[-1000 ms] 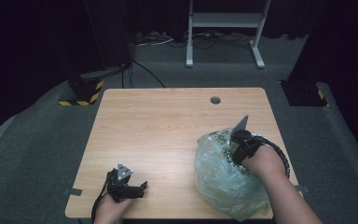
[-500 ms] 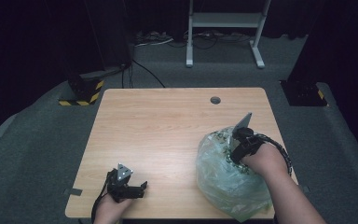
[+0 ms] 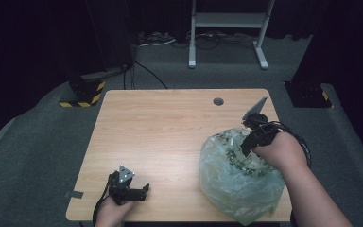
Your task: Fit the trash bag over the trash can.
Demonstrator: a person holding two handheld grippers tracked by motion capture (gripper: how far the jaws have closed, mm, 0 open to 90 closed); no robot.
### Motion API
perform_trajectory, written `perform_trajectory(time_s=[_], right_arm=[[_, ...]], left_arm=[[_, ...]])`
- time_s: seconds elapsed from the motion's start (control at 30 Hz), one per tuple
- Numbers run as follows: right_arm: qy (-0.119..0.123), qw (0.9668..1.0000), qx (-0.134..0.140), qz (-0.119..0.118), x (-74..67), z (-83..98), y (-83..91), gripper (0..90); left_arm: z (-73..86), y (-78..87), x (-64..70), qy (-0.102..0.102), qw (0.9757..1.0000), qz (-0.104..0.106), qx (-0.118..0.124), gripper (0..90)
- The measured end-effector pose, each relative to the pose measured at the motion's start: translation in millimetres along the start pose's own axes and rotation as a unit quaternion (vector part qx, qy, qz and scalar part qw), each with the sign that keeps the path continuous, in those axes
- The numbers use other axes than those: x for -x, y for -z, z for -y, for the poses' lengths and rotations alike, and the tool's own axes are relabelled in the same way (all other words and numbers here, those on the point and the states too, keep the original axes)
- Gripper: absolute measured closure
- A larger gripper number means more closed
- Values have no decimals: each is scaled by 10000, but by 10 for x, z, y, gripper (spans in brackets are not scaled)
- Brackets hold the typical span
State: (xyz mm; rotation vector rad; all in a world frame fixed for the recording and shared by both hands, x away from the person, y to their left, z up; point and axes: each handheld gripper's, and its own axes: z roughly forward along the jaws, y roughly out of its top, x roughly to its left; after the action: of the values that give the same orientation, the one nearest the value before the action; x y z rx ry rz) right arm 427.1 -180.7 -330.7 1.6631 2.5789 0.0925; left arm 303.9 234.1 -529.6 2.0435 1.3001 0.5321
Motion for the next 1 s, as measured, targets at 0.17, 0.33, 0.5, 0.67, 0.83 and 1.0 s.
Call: perform_trajectory(time_s=[0.17, 0.33, 0.5, 0.67, 0.83, 1.0], right_arm=[[-64, 9999, 149, 4, 59, -2, 125, 340], [-81, 9997, 242, 8, 118, 17, 195, 333], [-136, 9993, 347, 20, 233, 46, 245, 325], [-286, 9986, 436, 55, 426, 85, 269, 313], [-408, 9978, 529, 5, 581, 116, 244, 298], [-602, 9965, 582, -58, 799, 232, 168, 286]], left_arm=[[1, 1, 0, -3, 10000, 2, 0, 1], [1, 1, 0, -1, 10000, 1, 0, 2], [-1, -1, 0, 1, 10000, -2, 3, 1], [0, 0, 1, 0, 10000, -2, 4, 2], [2, 1, 3, 12, 10000, -8, 2, 1], [6, 4, 5, 13, 10000, -9, 5, 1]])
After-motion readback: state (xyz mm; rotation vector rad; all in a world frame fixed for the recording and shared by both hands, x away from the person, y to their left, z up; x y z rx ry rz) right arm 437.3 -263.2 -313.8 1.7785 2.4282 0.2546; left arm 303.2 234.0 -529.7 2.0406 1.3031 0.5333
